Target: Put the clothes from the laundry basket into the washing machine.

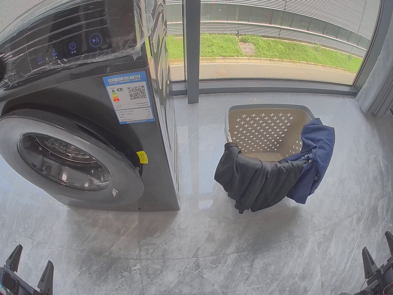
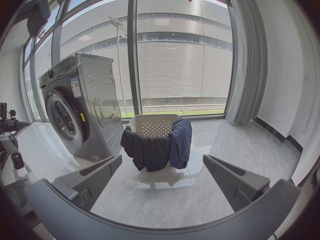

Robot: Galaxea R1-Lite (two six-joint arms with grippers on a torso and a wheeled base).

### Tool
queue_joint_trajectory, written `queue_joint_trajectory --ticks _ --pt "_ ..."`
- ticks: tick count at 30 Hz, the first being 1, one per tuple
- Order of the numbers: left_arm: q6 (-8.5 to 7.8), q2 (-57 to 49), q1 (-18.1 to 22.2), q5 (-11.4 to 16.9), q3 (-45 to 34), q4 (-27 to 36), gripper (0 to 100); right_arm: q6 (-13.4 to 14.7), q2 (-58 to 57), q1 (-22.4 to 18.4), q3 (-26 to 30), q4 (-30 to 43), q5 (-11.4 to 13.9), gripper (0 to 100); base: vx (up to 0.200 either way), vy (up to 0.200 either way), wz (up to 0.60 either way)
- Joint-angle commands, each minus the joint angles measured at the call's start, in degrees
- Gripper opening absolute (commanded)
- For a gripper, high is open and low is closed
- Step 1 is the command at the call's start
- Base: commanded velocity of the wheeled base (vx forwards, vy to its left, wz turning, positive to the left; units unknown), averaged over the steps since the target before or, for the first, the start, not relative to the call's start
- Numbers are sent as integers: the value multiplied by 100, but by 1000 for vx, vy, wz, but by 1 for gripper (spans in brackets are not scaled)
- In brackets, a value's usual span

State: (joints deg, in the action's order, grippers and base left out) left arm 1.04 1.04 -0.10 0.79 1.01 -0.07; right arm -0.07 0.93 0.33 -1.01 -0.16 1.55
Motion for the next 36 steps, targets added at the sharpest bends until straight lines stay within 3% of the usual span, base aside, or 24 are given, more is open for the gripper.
queue_joint_trajectory --ticks 1,13,36 --pt "2 -86 1 0 -101 -1 100 -1 -93 2 101 -2 3 100 0 0 0" --pt "11 -86 -8 9 -101 -1 100 7 -93 11 101 -2 3 100 0 0 0" --pt "11 -86 -8 9 -101 -1 100 -1 -93 20 101 -2 12 100 0 200 0"
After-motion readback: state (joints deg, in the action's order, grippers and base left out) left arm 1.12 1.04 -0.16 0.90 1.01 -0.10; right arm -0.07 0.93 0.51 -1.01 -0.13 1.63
